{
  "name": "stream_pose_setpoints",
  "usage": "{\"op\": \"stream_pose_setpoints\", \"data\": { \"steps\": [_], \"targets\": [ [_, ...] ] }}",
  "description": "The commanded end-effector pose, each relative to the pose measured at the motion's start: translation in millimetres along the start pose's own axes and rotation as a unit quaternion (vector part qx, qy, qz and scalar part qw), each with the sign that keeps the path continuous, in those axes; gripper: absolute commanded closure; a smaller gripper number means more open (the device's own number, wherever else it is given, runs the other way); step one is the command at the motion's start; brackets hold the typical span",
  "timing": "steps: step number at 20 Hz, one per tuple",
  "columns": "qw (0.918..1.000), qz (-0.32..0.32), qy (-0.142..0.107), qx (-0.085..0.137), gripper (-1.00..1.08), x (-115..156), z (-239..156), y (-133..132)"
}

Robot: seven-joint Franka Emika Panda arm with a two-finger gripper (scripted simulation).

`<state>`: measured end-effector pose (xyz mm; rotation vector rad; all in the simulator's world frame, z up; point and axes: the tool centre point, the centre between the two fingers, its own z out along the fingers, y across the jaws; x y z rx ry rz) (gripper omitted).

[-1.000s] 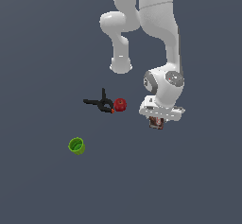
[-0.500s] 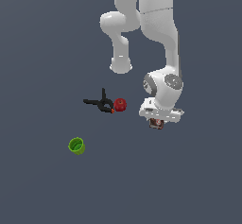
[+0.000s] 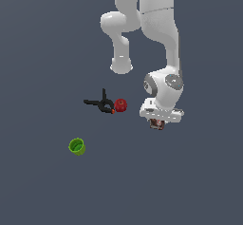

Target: Pick up a designated object from a clutter of objects.

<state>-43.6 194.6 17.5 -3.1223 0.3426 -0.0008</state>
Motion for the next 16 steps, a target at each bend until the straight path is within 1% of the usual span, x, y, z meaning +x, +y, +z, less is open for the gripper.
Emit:
{"op": "stream_pose_setpoints", "data": {
  "steps": [1, 5, 8, 12, 16],
  "targets": [
    [1.0000, 0.000, 0.000, 0.000, 1.08, 1.1, -2.5, 2.7],
    [1.0000, 0.000, 0.000, 0.000, 1.08, 4.6, -12.6, 13.3],
    [1.0000, 0.000, 0.000, 0.000, 1.08, 8.8, -24.7, 26.0],
    [1.0000, 0.000, 0.000, 0.000, 1.08, 16.6, -47.2, 49.4],
    [1.0000, 0.000, 0.000, 0.000, 1.08, 26.7, -76.5, 79.5]
  ]
}}
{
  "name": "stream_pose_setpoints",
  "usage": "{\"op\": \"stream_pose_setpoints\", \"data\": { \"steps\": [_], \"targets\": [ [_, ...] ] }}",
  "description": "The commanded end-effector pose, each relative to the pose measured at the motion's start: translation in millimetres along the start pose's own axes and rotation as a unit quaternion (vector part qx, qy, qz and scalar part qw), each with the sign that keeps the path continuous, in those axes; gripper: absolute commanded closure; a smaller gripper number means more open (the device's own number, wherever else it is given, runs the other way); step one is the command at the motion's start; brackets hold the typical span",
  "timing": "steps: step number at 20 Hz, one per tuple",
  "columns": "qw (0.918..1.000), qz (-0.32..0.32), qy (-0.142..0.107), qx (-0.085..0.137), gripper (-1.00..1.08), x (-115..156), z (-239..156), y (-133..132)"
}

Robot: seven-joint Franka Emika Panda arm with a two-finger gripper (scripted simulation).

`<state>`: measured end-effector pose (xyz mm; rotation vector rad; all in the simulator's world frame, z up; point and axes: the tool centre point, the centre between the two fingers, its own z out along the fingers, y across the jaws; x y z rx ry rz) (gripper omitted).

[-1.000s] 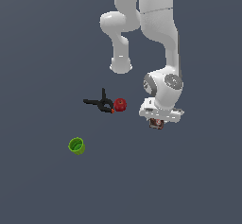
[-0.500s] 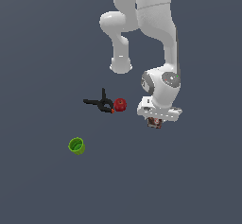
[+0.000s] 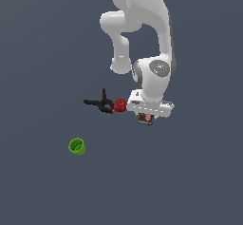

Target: Pick up a designated object from a clutter of objects.

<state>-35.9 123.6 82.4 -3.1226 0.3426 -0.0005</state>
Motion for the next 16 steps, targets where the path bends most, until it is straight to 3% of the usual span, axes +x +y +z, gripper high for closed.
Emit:
{"op": "stream_pose_setpoints", "data": {
  "steps": [1, 16],
  "targets": [
    [1.0000, 0.000, 0.000, 0.000, 1.08, 6.7, -19.7, 20.3],
    [1.0000, 0.000, 0.000, 0.002, 1.08, 54.0, -152.4, 154.4]
  ]
}}
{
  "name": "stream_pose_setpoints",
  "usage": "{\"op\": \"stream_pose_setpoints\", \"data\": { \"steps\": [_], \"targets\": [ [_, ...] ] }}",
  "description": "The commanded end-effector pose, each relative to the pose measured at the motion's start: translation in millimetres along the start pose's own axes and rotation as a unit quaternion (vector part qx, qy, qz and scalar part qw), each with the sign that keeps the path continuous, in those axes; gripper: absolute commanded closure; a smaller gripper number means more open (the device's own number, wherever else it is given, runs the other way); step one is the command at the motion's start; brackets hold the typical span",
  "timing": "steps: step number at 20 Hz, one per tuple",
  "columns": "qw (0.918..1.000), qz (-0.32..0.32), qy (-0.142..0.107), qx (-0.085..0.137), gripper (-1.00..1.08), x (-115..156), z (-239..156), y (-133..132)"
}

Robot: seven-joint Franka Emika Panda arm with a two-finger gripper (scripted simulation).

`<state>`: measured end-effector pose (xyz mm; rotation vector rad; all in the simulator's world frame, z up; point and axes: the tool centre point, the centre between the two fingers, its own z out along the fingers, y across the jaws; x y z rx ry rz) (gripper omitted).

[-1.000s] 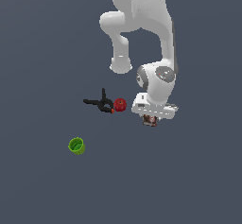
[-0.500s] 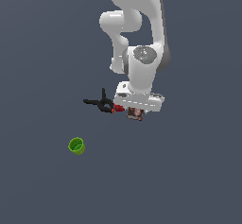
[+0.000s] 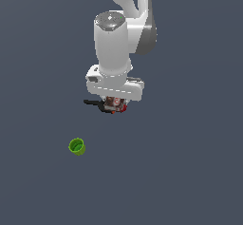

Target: Pick up a designated object from a clutter of objects.

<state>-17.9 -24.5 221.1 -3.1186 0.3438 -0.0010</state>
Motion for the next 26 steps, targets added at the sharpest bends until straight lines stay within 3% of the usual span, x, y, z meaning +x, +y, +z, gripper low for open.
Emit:
{"op": "stream_pose_setpoints", "data": {
  "steps": [1, 13, 26],
  "targets": [
    [1.0000, 0.000, 0.000, 0.000, 1.08, 7.6, -22.6, 22.7],
    [1.0000, 0.000, 0.000, -0.001, 1.08, 45.4, -115.0, 115.4],
    [1.0000, 0.000, 0.000, -0.002, 1.08, 62.6, -149.0, 148.9]
  ]
}}
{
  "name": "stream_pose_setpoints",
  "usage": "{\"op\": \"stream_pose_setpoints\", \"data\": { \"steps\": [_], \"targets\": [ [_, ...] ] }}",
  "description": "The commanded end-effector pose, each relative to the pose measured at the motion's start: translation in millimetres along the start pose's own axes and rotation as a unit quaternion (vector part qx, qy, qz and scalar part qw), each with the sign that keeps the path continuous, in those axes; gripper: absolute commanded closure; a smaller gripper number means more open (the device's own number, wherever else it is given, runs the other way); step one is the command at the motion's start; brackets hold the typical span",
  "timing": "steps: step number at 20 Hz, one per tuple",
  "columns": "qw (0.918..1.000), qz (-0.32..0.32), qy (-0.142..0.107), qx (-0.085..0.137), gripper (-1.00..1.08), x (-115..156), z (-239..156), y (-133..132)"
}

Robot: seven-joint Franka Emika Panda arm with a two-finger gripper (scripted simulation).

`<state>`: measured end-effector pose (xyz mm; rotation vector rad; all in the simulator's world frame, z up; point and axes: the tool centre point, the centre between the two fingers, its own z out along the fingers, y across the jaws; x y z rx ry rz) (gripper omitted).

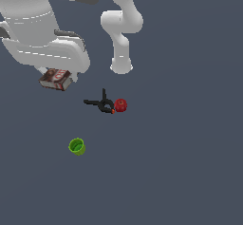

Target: Pick up a designated object from a clutter of objects.

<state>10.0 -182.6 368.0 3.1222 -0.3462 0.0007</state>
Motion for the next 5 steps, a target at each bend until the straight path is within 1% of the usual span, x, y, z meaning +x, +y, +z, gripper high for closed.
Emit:
{"op": "stream_pose_setpoints", "data": {
  "steps": [1, 5],
  "targets": [
    [1.0000, 0.000, 0.000, 0.000, 1.08, 1.2, -1.7, 1.4],
    [1.0000, 0.000, 0.000, 0.000, 1.08, 1.1, -0.6, 0.1]
  ]
}}
